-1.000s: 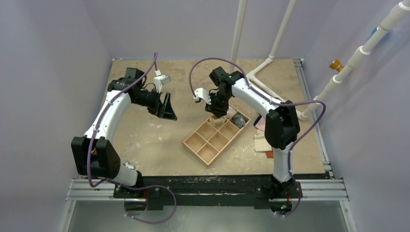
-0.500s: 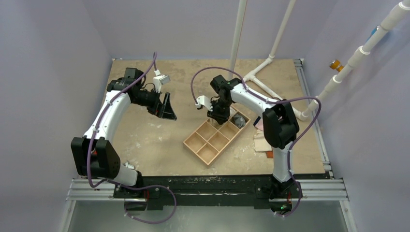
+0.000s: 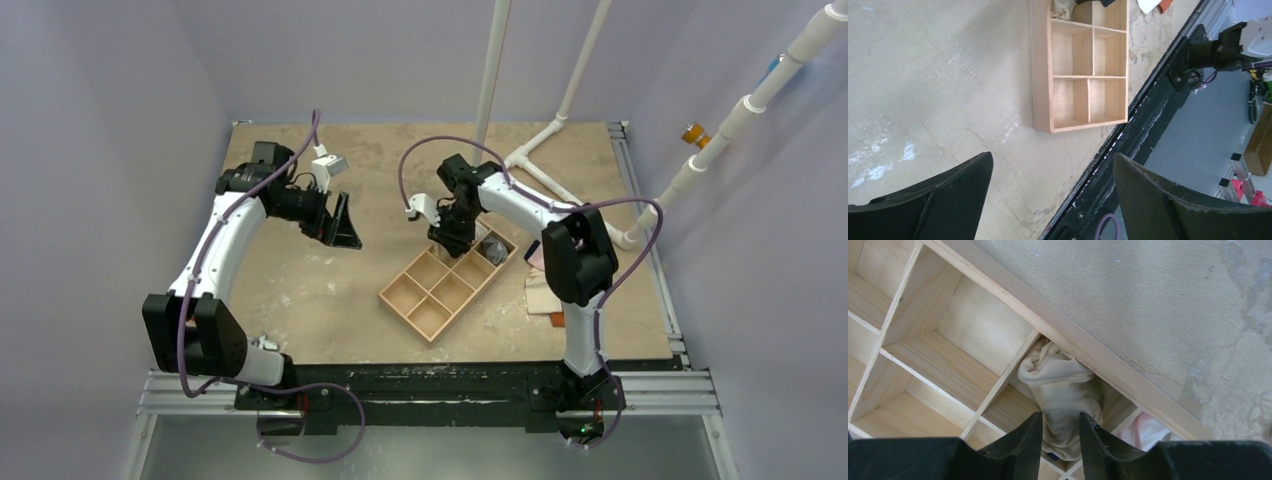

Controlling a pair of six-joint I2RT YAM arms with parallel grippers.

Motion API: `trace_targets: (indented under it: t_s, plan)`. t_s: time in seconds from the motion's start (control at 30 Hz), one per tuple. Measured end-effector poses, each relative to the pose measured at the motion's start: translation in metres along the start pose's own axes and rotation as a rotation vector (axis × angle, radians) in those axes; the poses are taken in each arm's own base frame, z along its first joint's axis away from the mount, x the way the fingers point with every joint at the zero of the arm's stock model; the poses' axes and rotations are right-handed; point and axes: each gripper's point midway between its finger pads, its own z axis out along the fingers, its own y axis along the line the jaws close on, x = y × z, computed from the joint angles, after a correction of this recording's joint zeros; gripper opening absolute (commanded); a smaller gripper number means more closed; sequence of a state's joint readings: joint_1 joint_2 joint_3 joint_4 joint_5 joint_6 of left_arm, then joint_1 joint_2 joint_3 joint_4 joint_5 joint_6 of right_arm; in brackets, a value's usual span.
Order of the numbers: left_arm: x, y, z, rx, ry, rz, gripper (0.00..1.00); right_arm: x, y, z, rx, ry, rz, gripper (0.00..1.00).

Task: Roll the underwear
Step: Reset both arms

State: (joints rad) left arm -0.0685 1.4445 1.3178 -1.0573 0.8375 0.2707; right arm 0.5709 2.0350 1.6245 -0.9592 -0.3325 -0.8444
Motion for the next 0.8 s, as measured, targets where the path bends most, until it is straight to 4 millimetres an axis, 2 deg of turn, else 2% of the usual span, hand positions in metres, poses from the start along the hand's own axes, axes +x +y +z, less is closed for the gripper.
trace_targets:
  t_s: [0.1,0.17,0.3,0.4,0.47,0.6,0.63,0.7,0.73,0.8]
  plan:
    - [0.002,0.006,-0.005,-0.054,-0.007,-0.002,0.9,-0.006,-0.005,-0.011,0.04,-0.032,0.023,0.37]
    - [0.0,0.011,-0.01,-0.099,-0.023,0.006,0.91,-0.014,-0.01,-0.029,0.094,-0.074,0.039,0.4]
    - [-0.008,0.024,-0.024,-0.221,-0.073,0.032,0.97,-0.03,-0.022,-0.086,0.251,-0.194,0.078,0.47]
    - [-0.016,0.034,-0.035,-0.318,-0.122,0.056,1.0,-0.03,-0.027,-0.13,0.381,-0.287,0.12,0.54]
    - [-0.02,0.04,-0.043,-0.381,-0.157,0.067,1.0,-0.021,-0.026,-0.153,0.457,-0.336,0.163,0.61]
    - [-0.029,0.049,-0.059,-0.495,-0.229,0.091,1.0,0.012,-0.026,-0.192,0.605,-0.409,0.277,0.72]
    - [-0.03,0.051,-0.062,-0.517,-0.248,0.098,1.0,0.02,-0.025,-0.2,0.639,-0.425,0.299,0.77]
    - [-0.031,0.054,-0.065,-0.549,-0.276,0.108,1.0,0.037,-0.023,-0.216,0.719,-0.462,0.355,0.95]
    - [-0.029,0.056,-0.066,-0.565,-0.29,0.113,1.0,0.045,-0.02,-0.223,0.759,-0.478,0.381,0.98]
    - [-0.023,0.059,-0.067,-0.592,-0.31,0.118,1.0,0.055,-0.014,-0.234,0.831,-0.513,0.409,0.99]
